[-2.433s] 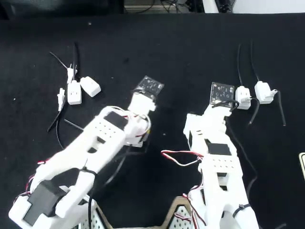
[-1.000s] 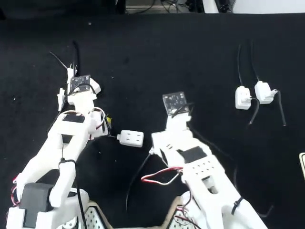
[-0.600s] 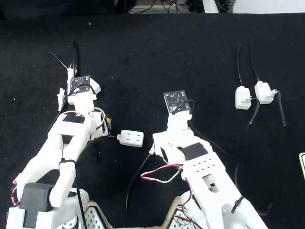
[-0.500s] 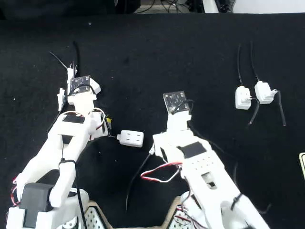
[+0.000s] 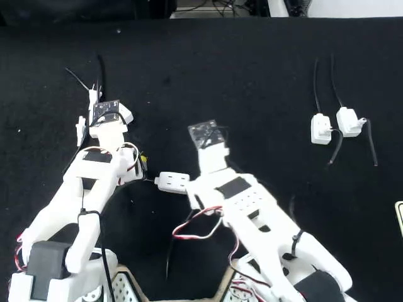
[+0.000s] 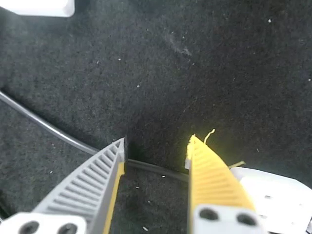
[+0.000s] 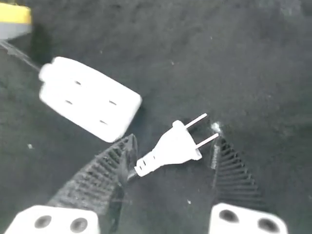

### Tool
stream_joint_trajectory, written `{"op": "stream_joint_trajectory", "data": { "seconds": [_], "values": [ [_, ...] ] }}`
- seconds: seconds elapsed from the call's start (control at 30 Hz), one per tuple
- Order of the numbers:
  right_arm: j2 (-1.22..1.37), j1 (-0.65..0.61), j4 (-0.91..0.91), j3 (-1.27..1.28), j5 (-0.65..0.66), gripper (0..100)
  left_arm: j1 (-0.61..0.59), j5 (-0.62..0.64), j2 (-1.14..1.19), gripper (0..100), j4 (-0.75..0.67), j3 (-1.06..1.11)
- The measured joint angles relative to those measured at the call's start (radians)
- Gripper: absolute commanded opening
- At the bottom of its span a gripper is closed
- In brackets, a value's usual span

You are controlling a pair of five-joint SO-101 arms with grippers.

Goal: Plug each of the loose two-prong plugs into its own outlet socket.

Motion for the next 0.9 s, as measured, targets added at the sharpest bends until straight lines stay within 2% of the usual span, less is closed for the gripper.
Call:
{"op": "stream_joint_trajectory", "data": {
  "seconds": [0.57,0.7,0.9],
  "values": [
    [0.003,0.041,-0.014,0.005,-0.037,24.3,0.0,0.0,0.0,20,0.0,0.0],
    [0.075,0.041,-0.008,-0.012,-0.037,24.3,0.0,0.0,0.0,20,0.0,0.0],
    [0.287,0.041,0.109,-0.187,-0.037,24.1,0.0,0.0,0.0,20,0.0,0.0]
  ]
}}
